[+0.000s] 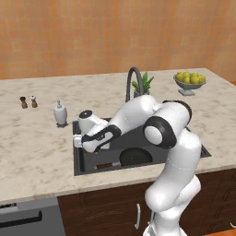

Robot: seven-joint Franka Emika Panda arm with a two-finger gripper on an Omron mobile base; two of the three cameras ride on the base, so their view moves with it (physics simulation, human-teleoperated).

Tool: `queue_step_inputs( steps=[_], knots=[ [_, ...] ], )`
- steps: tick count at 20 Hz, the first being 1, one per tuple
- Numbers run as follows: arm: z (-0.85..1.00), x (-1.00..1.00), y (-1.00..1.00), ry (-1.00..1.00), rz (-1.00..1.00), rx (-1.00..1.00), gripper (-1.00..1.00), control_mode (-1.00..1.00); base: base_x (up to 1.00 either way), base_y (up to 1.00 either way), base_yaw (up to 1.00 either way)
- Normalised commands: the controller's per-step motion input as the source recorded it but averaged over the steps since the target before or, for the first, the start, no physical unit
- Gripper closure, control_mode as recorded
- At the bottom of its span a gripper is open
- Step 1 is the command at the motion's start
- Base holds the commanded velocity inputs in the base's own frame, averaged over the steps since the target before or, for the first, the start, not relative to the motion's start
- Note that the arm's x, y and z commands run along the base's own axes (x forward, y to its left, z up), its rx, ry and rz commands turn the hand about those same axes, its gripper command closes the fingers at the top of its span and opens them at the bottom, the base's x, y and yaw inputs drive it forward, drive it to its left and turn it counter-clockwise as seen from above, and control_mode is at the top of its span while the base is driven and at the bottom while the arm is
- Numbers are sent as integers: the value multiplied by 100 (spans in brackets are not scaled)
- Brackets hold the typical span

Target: Pick the pan and sponge and place them into the sink. Then turn on the water.

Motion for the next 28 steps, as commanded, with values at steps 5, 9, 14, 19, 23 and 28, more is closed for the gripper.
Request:
queue_step_inputs(
  steps=[5, 9, 14, 19, 23, 28],
  knots=[
    [-8, -5, -48, 0, -14, 2, 100, -100, 0, 0, 0],
    [-2, 0, -14, 0, -24, 2, 100, -100, 0, 0, 0],
    [-12, 11, -3, 0, -39, 1, 100, -100, 0, 0, 0],
    [-15, 38, -28, 0, -43, 2, 100, -100, 0, 0, 0],
    [-16, 32, -77, 0, -30, 8, 100, -100, 0, 0, 0],
    [-44, 12, -78, 0, -25, 7, 100, -100, 0, 0, 0]
  ],
)
